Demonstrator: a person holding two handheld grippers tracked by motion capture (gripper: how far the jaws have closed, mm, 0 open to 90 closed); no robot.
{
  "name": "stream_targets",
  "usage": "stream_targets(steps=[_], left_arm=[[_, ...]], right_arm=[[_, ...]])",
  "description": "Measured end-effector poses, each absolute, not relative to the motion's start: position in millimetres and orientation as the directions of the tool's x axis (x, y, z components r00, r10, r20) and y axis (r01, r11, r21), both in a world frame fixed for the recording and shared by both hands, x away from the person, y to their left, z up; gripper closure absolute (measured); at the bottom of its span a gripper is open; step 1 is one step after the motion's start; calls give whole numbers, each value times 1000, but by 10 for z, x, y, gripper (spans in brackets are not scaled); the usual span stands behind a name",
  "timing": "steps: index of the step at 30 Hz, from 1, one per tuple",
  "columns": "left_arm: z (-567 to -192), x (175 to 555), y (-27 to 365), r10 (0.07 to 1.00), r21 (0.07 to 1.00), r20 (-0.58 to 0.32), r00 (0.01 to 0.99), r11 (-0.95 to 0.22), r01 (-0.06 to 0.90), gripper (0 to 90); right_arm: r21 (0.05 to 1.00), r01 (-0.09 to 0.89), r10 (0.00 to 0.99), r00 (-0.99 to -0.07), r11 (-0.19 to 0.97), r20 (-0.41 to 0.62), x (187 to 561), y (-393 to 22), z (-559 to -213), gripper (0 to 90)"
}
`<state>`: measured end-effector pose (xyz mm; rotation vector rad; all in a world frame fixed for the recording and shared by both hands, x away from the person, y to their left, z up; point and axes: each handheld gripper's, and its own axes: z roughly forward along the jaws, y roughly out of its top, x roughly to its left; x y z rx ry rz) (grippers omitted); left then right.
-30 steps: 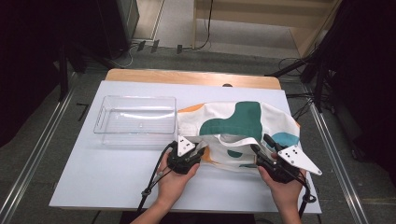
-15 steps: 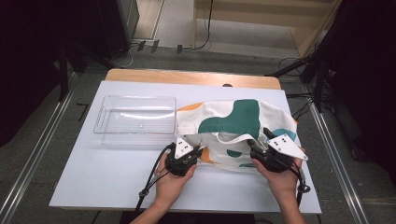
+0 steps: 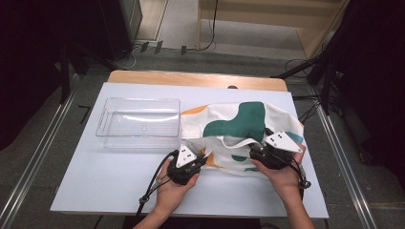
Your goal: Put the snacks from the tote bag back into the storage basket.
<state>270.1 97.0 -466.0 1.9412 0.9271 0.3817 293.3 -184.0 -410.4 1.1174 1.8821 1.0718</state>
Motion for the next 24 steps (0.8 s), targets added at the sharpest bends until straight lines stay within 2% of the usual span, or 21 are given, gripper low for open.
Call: stream_targets(steps=[5,6,9,10,13,14,15,16,17,19,24], left_arm=[[-4680,2688,973,736,842,-97,670,-298,449,855],[-4690,2680,979,732,839,-95,675,-306,450,855],[-4691,2664,979,731,840,-83,677,-314,442,856],[-4690,2665,985,732,839,-87,676,-312,446,856],[-4706,2664,1009,732,829,-92,675,-319,460,857],[-4711,2660,1014,731,828,-91,677,-322,459,858],[-4711,2660,1014,731,828,-91,677,-322,459,858],[-4717,2649,1013,730,822,-68,680,-345,453,859],[-4722,2642,1014,728,816,-63,682,-356,455,860],[-4730,2625,1020,728,807,-46,684,-376,455,862],[-4749,2563,1035,727,781,-13,686,-421,461,868]], right_arm=[[888,344,899,-412,305,-150,2927,-1806,-4123,252],[884,338,880,-452,322,-147,2917,-1785,-4144,200],[886,345,907,-388,309,-165,2919,-1763,-4176,297],[894,340,911,-384,293,-152,2918,-1775,-4169,356],[929,282,910,-398,240,-115,2849,-1817,-4099,606],[937,269,910,-403,222,-99,2832,-1843,-4063,667],[937,269,910,-403,222,-99,2832,-1843,-4063,667],[951,247,909,-411,188,-73,2814,-1905,-3985,786],[955,239,912,-405,178,-69,2815,-1935,-3943,824],[957,232,915,-398,172,-68,2839,-2002,-3856,867],[961,237,921,-388,141,-39,3044,-2149,-3650,875]])
